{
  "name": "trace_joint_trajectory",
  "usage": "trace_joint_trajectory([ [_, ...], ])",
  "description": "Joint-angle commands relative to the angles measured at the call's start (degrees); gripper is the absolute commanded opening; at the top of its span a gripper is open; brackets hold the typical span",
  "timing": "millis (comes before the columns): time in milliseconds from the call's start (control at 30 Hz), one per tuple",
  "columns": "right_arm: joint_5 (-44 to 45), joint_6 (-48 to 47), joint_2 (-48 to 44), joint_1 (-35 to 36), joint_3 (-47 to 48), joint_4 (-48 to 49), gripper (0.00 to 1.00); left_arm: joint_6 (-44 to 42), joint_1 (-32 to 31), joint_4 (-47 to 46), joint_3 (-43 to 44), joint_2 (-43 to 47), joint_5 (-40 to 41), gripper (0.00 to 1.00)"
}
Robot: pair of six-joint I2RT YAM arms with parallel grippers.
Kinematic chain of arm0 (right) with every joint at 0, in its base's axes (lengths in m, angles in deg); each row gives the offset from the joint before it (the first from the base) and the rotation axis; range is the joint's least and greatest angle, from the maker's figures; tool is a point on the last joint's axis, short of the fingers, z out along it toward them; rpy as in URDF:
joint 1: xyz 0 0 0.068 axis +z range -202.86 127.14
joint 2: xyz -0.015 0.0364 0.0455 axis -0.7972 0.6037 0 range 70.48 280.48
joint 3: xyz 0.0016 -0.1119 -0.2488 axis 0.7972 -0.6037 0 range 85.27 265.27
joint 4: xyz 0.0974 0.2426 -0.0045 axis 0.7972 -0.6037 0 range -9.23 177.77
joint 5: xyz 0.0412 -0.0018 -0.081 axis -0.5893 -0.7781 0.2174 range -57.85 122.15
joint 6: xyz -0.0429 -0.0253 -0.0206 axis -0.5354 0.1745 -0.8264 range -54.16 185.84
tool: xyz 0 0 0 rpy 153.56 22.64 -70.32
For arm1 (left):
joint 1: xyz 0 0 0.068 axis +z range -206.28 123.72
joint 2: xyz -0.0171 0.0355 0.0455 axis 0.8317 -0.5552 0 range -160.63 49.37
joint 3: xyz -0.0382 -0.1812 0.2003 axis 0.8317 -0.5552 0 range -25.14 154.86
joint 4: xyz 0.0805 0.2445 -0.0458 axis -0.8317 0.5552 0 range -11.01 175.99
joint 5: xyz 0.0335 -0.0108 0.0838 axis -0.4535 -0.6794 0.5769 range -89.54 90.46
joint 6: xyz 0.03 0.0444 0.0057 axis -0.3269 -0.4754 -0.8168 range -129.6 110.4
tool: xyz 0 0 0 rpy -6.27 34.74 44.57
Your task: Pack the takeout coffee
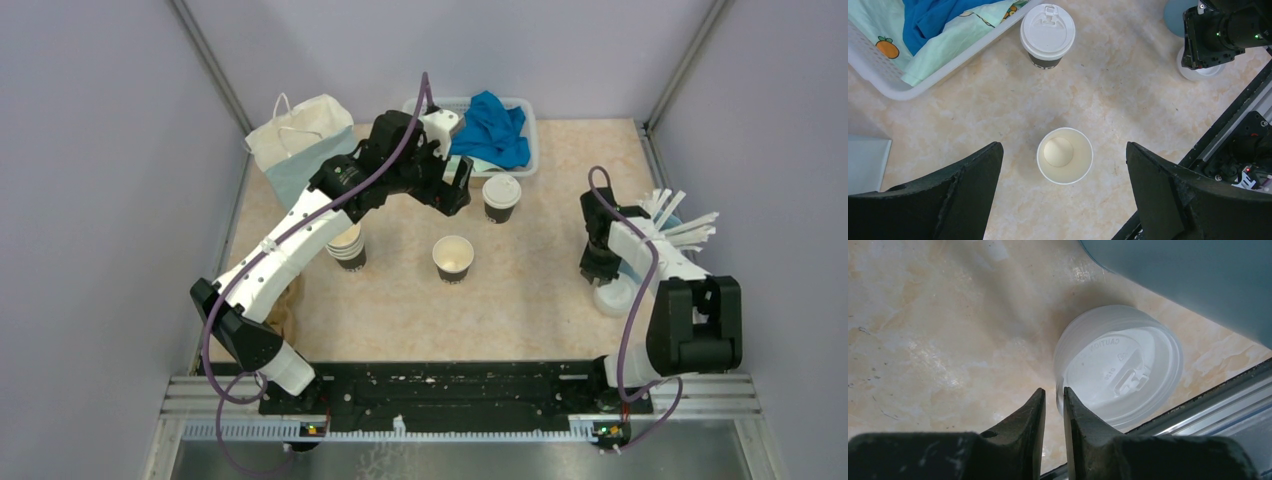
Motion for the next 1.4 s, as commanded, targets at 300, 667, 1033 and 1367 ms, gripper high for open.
trace_joint_trajectory([
  [300, 1.09, 0.14, -0.27, -0.87, -0.08, -0.28, 0.07, -0.64, 0.28, -2.21, 1.01, 0.22, -0.68, 0.99],
  [667, -4.57, -4.69, -9.66, -0.93, 12.0, -10.52, 0.01, 3.79, 0.59, -0.51, 4.15, -0.5, -2.22, 0.99],
  [1033, -65.35, 4.98, -16.56, 11.48, 15.45, 15.78, 0.03, 31.53, 4.77, -6.34, -0.56, 7.56, -17.87, 0.99],
  [1367, -64.76, 50.23, -18.74, 24.98, 5.09, 73.77, 0.02, 50.46, 5.63, -19.42, -18.94, 22.91, -17.26, 0.99],
])
